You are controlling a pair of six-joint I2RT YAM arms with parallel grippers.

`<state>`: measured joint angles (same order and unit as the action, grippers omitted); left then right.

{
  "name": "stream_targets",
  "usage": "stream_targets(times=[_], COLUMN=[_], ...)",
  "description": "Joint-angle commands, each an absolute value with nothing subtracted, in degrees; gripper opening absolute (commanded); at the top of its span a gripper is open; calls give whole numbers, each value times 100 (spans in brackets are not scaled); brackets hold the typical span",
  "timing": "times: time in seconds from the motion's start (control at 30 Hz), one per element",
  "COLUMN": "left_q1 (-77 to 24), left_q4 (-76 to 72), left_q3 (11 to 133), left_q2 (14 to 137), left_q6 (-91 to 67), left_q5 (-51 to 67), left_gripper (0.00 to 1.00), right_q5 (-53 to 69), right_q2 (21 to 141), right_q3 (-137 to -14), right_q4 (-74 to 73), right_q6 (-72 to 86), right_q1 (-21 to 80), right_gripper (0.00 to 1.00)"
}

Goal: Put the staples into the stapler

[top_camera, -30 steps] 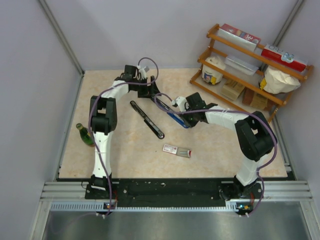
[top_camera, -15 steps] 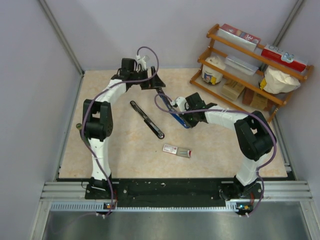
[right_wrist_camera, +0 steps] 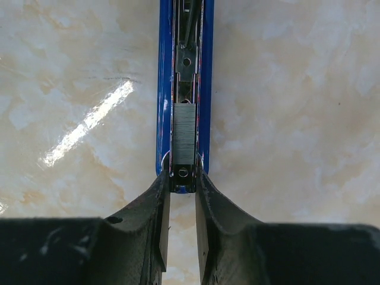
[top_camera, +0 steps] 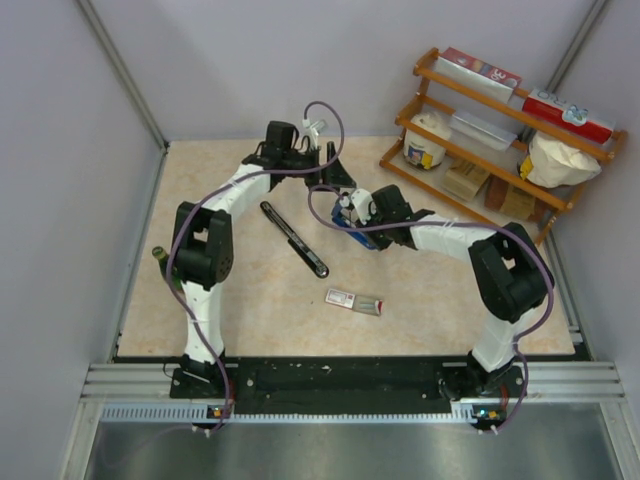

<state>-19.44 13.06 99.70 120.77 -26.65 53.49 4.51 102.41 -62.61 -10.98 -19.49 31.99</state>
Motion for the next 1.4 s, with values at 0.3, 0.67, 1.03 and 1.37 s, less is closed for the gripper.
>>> stream_targets(times=[0.3,0.67,1.03,1.37], left_q1=[-1547,-1336,-932,-765], left_q4=[1327,1661,1986,2118], left_q3=[9940,10037,10002,9712], left_q2=[11857,11795,11698,11496], left_q6=[-2400,-2004,-1679,-1424], left_q5=[5362,5291,5388,5528], left_gripper=[99,99,99,99], right_q5=[650,976,1265,1240], right_q2=[9738,9668,9501,9747], right_q3=[-6020,-5994,-5819,-6073], right_q4=[-53,-44,-79,-544], right_q6=[-1925,-2056,-2179,-2259], right_q1=[3190,3156,2848,2839], right_gripper=[0,0,18,32])
